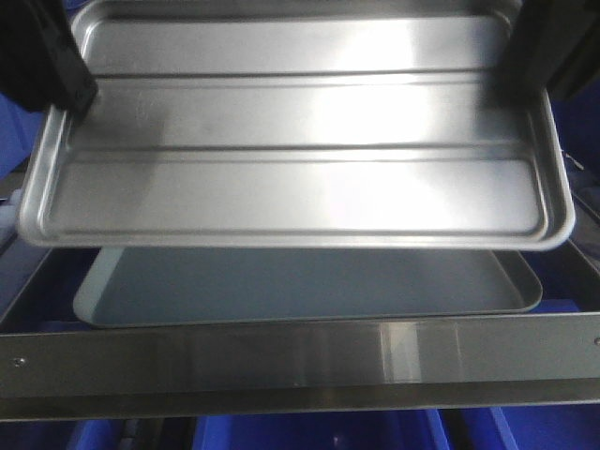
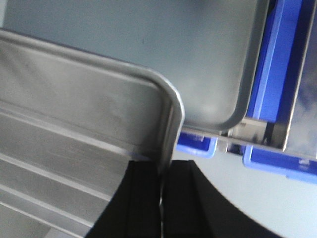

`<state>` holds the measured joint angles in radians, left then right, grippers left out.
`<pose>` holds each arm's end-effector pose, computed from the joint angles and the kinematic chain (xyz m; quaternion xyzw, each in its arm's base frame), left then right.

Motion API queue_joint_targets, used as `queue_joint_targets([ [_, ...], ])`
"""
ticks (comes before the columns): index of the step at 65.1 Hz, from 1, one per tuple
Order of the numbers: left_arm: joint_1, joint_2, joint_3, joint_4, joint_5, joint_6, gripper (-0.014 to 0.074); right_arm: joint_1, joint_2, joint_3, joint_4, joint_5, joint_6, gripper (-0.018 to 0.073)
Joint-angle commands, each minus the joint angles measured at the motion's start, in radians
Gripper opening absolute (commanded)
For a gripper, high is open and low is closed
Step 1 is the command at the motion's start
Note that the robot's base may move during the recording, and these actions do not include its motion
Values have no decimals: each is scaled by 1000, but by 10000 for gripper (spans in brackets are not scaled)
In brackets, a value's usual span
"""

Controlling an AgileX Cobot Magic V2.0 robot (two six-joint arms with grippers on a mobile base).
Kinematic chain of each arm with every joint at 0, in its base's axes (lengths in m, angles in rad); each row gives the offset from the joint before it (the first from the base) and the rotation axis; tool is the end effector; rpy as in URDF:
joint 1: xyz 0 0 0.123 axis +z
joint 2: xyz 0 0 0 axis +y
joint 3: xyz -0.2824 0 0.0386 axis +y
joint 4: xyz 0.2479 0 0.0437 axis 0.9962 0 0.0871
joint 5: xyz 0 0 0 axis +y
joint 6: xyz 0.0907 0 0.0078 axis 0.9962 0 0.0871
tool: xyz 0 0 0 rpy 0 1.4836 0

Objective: Grab silver tray and stack on right shelf
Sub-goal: 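Lower the held tray into the larger silver tray on the shelf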

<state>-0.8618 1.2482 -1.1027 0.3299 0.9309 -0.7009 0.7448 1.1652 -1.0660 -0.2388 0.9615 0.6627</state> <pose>0.1800 -0.1734 0.3382 0.1319 0.9374 -0.0896 0.3095 0.1783 0.1403 0.3434 -0.0753 0.9466 0.1026 0.2961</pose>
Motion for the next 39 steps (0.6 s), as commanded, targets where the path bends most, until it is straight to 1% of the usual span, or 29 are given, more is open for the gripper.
queue_joint_targets([
  [1,21,22,-88,49,-37,24,-93,-25,12,-89,-53,-65,-34,58],
  [7,65,84,-149,49,-57,48,-93,-66,56,-138,-54,-53,-83,58],
  [12,98,133,-185,49,-71,50,-93,-103,100,-174,-54,-43,-126,58],
  [18,136,186,-205,49,-90,50,-93,-145,160,-207,-54,-43,-168,58],
  [23,161,228,-208,51,-107,50,-93,-178,216,-224,-54,-51,-182,58],
  [31,184,303,-208,58,-107,51,-93,-206,292,-225,-54,-101,-195,58],
  [39,189,368,-208,74,-137,51,-93,-210,363,-225,-64,-162,-196,58],
])
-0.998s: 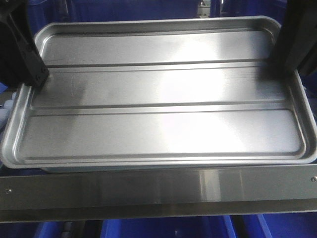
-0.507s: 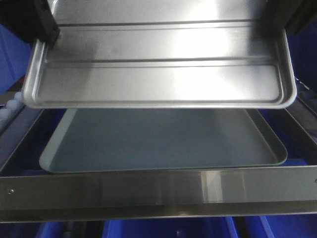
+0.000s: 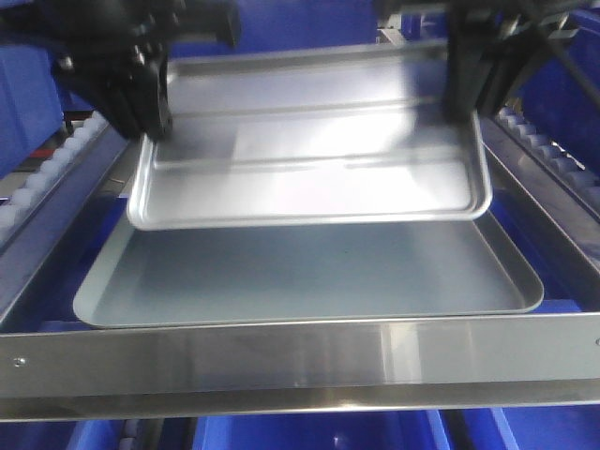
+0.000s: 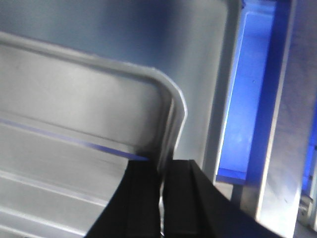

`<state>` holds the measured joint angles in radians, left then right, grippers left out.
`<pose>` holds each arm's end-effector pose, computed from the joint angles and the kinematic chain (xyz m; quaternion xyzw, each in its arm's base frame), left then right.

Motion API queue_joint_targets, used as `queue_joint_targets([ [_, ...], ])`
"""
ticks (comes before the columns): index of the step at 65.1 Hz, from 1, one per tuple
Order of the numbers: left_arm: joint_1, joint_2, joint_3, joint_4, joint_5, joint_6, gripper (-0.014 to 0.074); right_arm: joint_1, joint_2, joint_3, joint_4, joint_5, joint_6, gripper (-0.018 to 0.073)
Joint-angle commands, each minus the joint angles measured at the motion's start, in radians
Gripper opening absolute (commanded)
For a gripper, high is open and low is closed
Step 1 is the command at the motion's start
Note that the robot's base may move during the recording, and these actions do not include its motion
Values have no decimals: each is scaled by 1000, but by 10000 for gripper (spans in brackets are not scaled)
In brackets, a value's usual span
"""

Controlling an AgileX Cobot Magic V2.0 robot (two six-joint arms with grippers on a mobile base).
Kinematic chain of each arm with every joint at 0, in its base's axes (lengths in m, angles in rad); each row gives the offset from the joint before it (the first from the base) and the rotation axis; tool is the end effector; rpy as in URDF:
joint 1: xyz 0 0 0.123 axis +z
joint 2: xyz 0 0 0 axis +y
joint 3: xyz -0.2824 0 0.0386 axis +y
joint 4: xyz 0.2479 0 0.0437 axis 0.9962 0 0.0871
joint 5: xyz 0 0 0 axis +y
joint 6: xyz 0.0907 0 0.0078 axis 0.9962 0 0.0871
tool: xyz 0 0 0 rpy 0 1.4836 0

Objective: Grab silver tray and stack on right shelf
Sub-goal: 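Lower the held tray into the larger silver tray on the shelf, then open both grippers and lift them away from the stacked trays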

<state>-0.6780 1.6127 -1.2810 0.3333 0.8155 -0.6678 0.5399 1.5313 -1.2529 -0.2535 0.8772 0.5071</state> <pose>0.2818 -0.1990 0.2882 0.0844 0.9537 -0.0414 0.2856 0.2852 0.1504 0.3029 -0.0699 0.9598 0.0243 0.2707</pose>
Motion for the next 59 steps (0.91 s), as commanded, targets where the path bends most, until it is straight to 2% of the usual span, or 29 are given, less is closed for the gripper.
queue_joint_targets([
  [1,5,9,-29,71,-29,17,-93,-5,4,-38,-52,-86,-40,58],
  [12,5,70,-29,77,-108,17,-93,-5,67,-38,-54,-150,-40,58],
  [25,8,98,-29,77,-141,17,-83,-15,107,-38,-66,-161,-40,58],
  [32,26,99,-29,55,-166,17,41,-30,116,-38,-66,-161,-40,62],
  [38,36,99,-29,41,-168,17,231,-40,118,-38,-66,-157,-40,81],
  [43,39,99,-29,38,-168,17,348,-42,118,-38,-66,-153,-41,169],
  [47,39,99,-29,40,-166,17,415,-42,118,-38,-69,-153,-41,293],
  [54,39,99,-29,40,-162,17,434,-42,118,-38,-69,-145,-41,516],
  [59,39,99,-29,40,-154,17,434,-42,118,-38,-70,-131,-41,634],
])
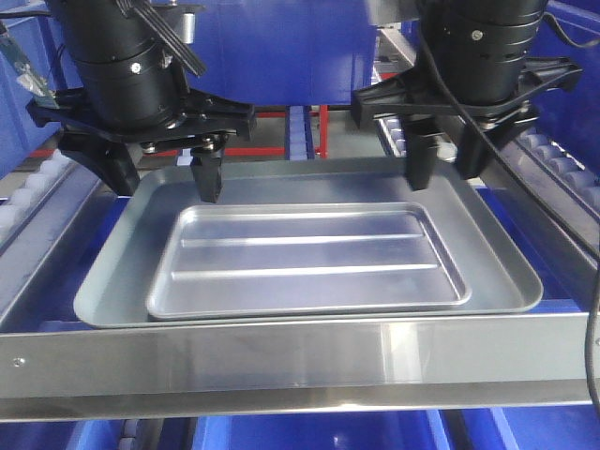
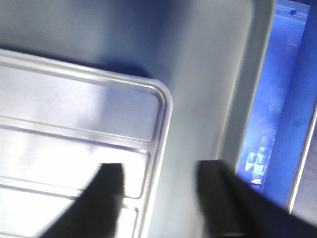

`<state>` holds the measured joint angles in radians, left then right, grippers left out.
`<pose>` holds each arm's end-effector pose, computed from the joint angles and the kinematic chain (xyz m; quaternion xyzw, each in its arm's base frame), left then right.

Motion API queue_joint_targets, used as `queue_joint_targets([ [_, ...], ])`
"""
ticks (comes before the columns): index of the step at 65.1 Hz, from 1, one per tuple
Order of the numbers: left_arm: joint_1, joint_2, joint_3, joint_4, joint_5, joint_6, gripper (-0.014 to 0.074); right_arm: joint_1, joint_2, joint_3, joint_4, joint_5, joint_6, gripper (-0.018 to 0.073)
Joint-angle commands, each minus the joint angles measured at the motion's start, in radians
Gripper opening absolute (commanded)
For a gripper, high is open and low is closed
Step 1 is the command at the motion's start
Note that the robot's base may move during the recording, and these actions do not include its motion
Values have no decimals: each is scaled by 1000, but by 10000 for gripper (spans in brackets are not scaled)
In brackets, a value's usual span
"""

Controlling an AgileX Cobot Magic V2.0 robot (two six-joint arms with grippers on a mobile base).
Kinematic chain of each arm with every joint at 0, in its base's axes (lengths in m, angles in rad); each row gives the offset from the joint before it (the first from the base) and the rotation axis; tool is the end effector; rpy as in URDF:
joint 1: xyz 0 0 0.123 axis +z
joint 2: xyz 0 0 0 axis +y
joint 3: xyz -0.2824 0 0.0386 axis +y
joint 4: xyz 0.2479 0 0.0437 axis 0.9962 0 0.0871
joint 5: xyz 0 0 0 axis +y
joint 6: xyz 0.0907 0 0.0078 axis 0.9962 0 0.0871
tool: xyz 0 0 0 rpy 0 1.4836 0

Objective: Grab silver tray and stack on right shelf

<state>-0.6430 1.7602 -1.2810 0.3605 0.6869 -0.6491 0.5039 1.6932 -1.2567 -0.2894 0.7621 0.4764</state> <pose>0.3127 -0.2088 0.2407 0.1039 0.9545 -0.0292 0.2780 0.3214 0.1567 0.2542 -0.0921 0.9624 -0.0004 0.2556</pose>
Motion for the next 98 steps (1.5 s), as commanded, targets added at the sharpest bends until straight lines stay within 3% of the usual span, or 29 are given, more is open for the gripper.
queue_joint_targets([
  [1,4,-48,-29,14,-23,-1,434,-6,-44,-35,-35,-14,-10,636],
  [17,5,-75,-60,18,70,-1,430,-6,-78,-74,-35,45,-10,584],
  [27,3,-171,-78,14,108,24,372,-6,-171,-91,-35,48,-10,468],
  [36,-2,-303,-67,13,112,75,231,-6,-262,-85,-35,52,-16,256],
  [45,-2,-440,6,18,103,107,-15,-6,-350,-44,-37,47,-18,43],
  [48,-2,-482,55,20,86,109,-112,-6,-385,-3,-37,31,-23,56],
  [57,-2,-630,246,24,-23,118,-87,-6,-501,156,-37,-61,-61,57],
  [79,-2,-1015,764,9,-464,120,-90,-6,-827,597,-37,-320,-71,57],
  [86,-2,-1127,835,-12,-553,120,-90,-6,-938,686,-40,-377,-73,57],
  [98,-2,-1293,861,25,-630,120,-90,-6,-1162,743,-54,-428,-73,57],
])
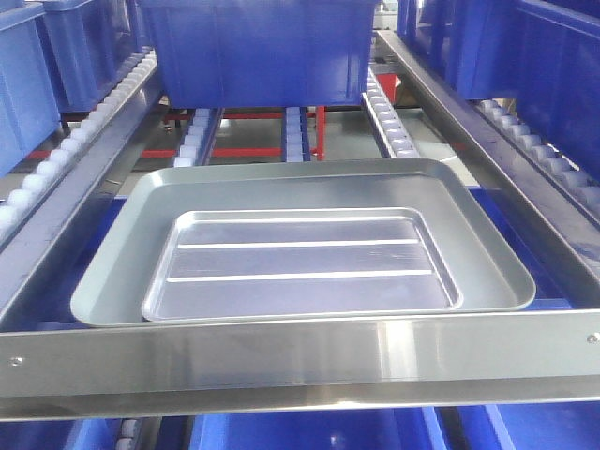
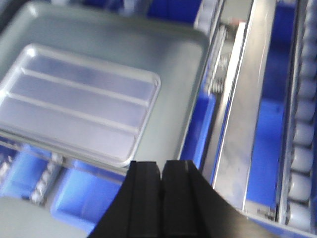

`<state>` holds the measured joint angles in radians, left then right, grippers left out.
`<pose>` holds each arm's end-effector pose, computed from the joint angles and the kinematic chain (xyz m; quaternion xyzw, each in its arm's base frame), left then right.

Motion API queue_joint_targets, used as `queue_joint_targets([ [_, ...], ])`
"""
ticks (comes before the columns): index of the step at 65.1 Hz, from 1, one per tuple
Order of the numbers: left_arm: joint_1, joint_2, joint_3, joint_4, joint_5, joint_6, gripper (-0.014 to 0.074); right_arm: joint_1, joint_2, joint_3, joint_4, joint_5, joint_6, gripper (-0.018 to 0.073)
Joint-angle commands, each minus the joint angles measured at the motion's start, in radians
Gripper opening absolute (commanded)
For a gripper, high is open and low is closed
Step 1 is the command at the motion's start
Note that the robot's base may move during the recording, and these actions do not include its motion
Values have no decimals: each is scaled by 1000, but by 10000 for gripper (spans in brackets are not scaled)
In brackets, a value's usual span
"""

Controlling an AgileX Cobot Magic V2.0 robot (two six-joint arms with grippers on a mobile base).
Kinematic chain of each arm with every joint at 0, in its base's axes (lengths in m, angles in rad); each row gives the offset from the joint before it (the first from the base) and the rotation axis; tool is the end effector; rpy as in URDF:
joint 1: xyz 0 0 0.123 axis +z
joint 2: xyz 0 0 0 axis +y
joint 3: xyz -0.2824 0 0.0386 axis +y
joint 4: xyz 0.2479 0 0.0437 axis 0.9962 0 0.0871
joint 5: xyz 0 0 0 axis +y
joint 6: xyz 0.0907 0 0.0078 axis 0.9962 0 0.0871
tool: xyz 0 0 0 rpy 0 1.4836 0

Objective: Grab silver tray and stack on right shelf

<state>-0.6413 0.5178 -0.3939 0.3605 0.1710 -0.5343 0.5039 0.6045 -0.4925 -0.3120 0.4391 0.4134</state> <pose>0.0948 -0.0639 0.2912 0.1587 0.7566 -0.2314 0.5906 0.1128 0.0486 0.2920 -0.1228 0.8357 0.1132 0.5232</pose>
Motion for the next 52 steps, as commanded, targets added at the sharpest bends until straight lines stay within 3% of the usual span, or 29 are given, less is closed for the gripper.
queue_joint_targets([
  [1,-3,-59,-26,27,-119,5,-90,-6,-95,-21,-31,-106,-9,57],
  [13,-3,-120,-26,35,-126,5,-90,-6,-219,-21,-32,-128,-9,57],
  [52,-1,-122,-26,35,-126,13,-90,-6,-220,-21,-32,-122,-9,57],
])
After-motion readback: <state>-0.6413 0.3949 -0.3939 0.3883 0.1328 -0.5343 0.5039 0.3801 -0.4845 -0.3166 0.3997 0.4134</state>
